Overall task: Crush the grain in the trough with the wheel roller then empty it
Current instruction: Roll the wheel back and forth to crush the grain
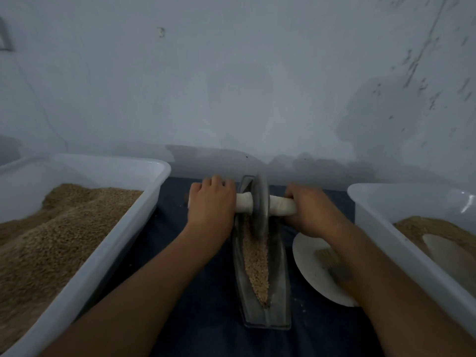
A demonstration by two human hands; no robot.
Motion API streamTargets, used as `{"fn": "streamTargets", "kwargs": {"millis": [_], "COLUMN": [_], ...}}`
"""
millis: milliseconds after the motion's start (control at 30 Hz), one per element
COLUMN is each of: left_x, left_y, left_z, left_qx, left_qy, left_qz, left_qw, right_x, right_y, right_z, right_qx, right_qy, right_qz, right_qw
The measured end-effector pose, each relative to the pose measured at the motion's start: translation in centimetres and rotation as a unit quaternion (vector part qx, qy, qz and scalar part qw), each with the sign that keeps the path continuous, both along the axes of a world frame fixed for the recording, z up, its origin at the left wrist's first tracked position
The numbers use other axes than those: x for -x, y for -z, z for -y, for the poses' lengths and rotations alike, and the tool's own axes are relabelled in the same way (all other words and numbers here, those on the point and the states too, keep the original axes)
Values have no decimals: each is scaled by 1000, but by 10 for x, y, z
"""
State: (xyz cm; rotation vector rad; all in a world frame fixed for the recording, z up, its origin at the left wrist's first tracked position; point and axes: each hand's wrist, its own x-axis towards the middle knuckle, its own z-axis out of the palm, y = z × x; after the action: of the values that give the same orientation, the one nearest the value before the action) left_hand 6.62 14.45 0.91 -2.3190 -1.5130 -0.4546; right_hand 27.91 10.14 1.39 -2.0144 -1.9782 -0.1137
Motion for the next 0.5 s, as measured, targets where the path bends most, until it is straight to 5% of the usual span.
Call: {"fn": "streamTargets", "kwargs": {"millis": [300, 500], "left_x": [8, 10], "left_y": [-25, -40], "left_z": [27, 45], "left_qx": [257, 323], "left_qy": [-30, -20], "left_qz": [-98, -222], "left_qw": [961, 920], "right_x": [14, 23], "right_y": [-53, -68], "right_z": [38, 56], "right_qx": [234, 315], "right_qy": [-47, -82], "right_qz": [107, 91], "right_qw": [965, 941]}}
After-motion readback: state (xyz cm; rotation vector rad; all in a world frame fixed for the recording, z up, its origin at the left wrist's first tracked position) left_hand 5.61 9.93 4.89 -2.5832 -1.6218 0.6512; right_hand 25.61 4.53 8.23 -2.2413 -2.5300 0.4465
